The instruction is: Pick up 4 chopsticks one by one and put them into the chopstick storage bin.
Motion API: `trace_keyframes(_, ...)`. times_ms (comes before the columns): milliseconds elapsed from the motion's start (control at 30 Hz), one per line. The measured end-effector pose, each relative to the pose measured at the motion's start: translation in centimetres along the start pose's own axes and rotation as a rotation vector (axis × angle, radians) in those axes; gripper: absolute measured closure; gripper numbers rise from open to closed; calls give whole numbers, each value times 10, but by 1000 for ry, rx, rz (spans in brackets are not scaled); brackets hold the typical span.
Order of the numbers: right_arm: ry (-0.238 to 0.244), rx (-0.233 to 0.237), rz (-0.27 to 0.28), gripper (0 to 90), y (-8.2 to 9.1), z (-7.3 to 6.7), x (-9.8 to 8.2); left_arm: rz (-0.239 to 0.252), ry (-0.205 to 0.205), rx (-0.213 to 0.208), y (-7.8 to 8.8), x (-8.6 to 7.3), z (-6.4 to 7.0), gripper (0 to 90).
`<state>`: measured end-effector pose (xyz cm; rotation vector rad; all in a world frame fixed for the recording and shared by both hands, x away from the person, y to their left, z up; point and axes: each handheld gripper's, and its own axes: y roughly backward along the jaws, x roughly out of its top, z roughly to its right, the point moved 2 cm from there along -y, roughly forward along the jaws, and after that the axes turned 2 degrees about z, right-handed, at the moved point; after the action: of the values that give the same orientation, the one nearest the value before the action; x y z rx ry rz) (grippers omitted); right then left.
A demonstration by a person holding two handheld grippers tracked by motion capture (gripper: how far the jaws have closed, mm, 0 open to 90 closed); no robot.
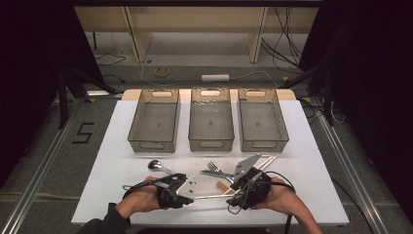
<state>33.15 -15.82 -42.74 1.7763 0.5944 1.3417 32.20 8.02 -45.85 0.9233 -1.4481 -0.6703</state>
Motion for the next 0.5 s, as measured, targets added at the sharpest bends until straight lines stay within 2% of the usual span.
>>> trace_keyframes(167,-65,-102,112,382,11,6,-6,12,64,45,4,-2,-6,860)
trace_keyframes(333,-134,-192,214,357,20,11,-21,54,165,67,12,-5,-14,859)
trace_keyframes(433,-187,-199,256,332,25,14,-34,78,241,124,19,-6,-21,860)
trace_keyframes(500,-221,-211,280,329,29,16,-42,107,282,140,24,-8,-25,860)
